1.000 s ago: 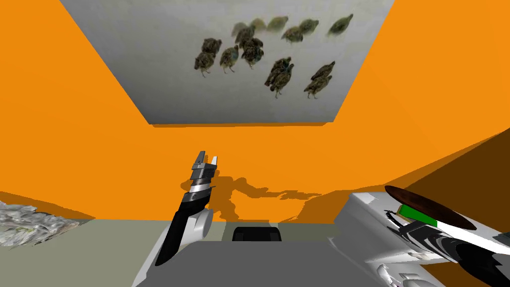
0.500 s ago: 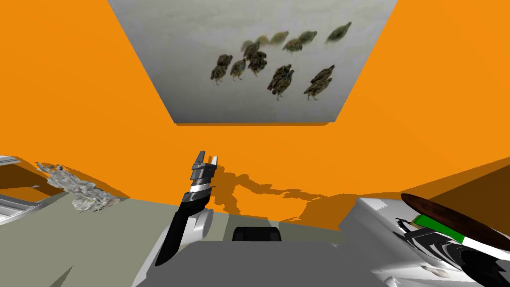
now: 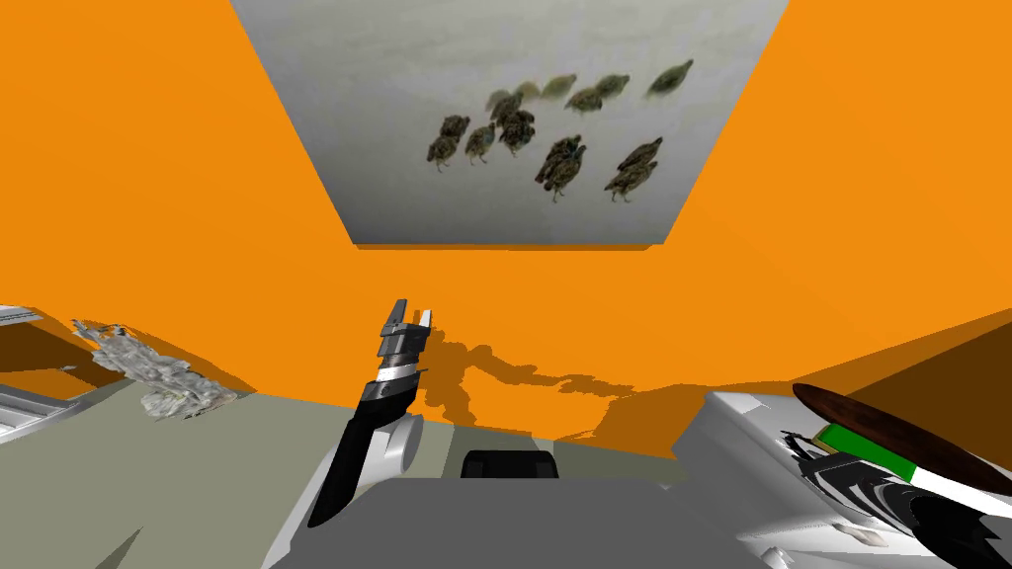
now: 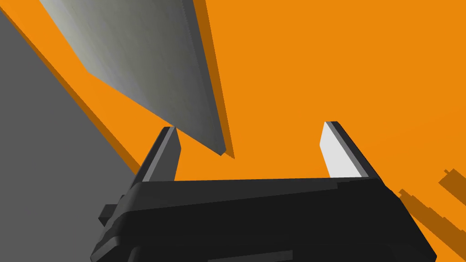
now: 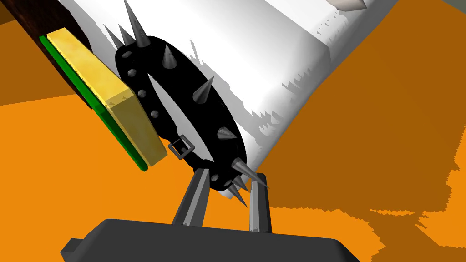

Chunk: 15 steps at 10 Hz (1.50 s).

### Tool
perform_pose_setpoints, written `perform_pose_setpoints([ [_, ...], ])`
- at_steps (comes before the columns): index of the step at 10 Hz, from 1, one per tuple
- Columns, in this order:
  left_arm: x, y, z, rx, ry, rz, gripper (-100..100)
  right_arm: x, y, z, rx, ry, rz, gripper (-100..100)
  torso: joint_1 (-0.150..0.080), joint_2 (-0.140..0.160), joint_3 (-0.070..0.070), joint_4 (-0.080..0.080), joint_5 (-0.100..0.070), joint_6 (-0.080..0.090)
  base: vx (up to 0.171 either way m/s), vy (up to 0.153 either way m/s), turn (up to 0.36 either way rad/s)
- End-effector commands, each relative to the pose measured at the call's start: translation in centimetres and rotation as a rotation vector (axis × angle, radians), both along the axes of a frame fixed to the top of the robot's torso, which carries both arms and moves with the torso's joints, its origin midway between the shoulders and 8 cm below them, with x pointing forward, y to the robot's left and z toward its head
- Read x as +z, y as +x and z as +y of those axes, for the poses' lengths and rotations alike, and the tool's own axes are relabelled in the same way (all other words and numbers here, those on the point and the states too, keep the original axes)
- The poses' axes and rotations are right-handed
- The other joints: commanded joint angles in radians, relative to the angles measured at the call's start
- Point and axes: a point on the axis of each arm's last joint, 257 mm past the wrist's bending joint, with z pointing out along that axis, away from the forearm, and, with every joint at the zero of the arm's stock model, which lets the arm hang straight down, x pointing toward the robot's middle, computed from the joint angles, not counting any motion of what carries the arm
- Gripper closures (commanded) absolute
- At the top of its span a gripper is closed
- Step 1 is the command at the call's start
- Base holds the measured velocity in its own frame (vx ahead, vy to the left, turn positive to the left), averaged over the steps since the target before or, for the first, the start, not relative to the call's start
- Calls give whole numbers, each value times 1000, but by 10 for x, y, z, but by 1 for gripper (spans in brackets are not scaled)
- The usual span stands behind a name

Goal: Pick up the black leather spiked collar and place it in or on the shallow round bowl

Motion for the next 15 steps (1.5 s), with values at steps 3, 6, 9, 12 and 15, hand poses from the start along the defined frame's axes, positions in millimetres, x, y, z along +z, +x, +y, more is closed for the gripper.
perform_pose_setpoints([
  [3,0,0,0,0,0,0,0,8,5,0,21,-11,-2,100,0,-2,-1,0,1,2,38,3,-109],
  [6,0,0,0,0,0,0,0,18,21,8,91,-12,-5,100,3,-5,-3,-1,1,2,96,40,-225],
  [9,0,0,0,0,0,0,0,42,52,6,127,-50,-46,100,0,-2,-1,-1,0,0,3,32,-20],
  [12,0,0,0,0,0,0,0,53,76,13,175,-69,-71,100,9,3,1,1,2,-2,-64,91,14],
  [15,0,0,0,0,0,0,0,69,115,30,261,-101,-105,100,4,4,2,1,2,-1,-67,29,7],
])
